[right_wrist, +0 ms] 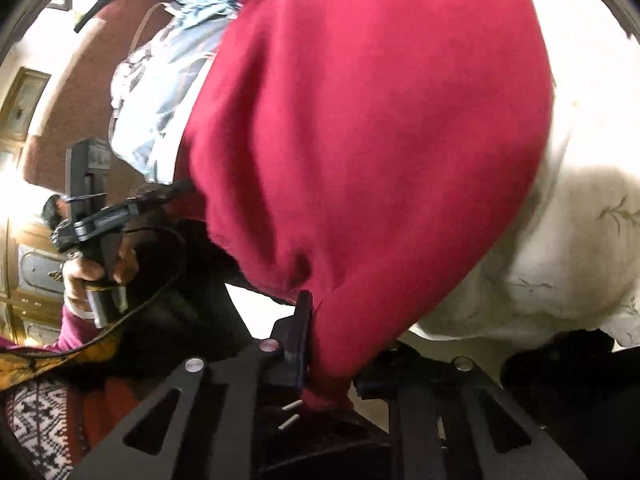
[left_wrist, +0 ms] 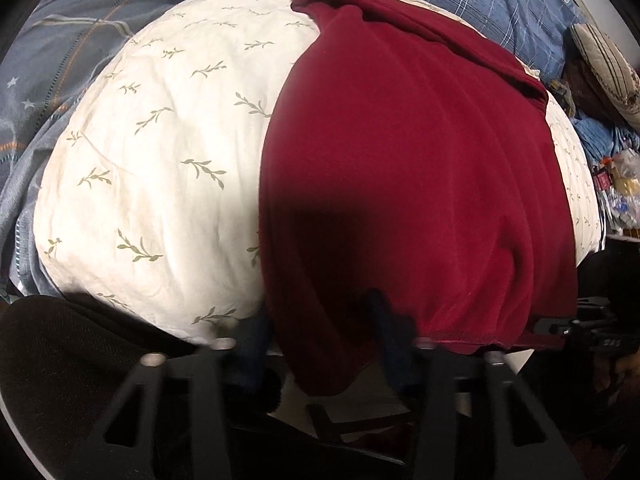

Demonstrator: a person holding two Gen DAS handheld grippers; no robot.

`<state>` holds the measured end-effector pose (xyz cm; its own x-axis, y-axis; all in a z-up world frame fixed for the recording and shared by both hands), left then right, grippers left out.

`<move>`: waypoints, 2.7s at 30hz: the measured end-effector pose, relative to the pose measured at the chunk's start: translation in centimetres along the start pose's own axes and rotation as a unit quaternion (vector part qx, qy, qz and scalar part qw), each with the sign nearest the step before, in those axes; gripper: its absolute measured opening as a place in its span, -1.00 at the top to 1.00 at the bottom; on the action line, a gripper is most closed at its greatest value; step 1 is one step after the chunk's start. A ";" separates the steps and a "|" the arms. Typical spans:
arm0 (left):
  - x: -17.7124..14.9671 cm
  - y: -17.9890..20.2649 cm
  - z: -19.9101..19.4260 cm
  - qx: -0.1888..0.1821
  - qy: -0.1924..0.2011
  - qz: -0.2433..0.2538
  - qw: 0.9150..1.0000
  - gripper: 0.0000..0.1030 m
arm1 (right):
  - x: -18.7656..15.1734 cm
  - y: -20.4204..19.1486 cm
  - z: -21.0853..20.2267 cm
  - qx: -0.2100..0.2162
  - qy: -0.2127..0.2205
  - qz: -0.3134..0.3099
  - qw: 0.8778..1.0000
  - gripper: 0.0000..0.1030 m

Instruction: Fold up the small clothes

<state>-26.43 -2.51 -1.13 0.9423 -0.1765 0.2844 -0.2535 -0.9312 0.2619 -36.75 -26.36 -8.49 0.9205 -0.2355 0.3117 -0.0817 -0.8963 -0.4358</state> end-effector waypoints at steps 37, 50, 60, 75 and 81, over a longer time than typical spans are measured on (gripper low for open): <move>5.9 3.4 -8.0 -0.166 0.090 -0.020 0.982 0.87 | 5.6 -0.5 -11.6 0.062 0.189 -0.011 0.980 0.81; 20.6 7.7 -6.2 -0.164 0.205 -0.001 0.965 0.87 | 19.7 5.0 -15.9 -0.044 0.291 -0.003 0.956 0.81; 32.0 10.1 5.2 -0.087 0.190 -0.037 0.977 0.88 | 27.2 14.3 -14.1 -0.107 0.278 0.083 0.951 0.81; 37.5 8.7 7.8 -0.099 0.200 -0.057 0.973 -0.64 | 25.2 14.0 -16.1 -0.093 0.320 0.099 0.938 0.00; 36.5 8.6 10.0 -0.059 0.161 -0.050 0.984 -0.64 | 29.0 11.4 -11.1 -0.162 0.243 0.041 0.956 0.03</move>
<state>7.97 -20.14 2.33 0.8507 0.0413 0.5240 -0.2048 -0.8921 0.4028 -15.25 -47.58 4.93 0.6263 -0.3862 0.6772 -0.3324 -0.9181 -0.2161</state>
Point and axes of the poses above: each gripper's, at about its wrist camera, not at the fingertips, and z roughly the way its jaws point, y to its right, x to its top, the point moved 2 cm from there along z, roughly the way its jaws point, and after that the axes turned 8 degrees about -z, right-handed, at the moved point
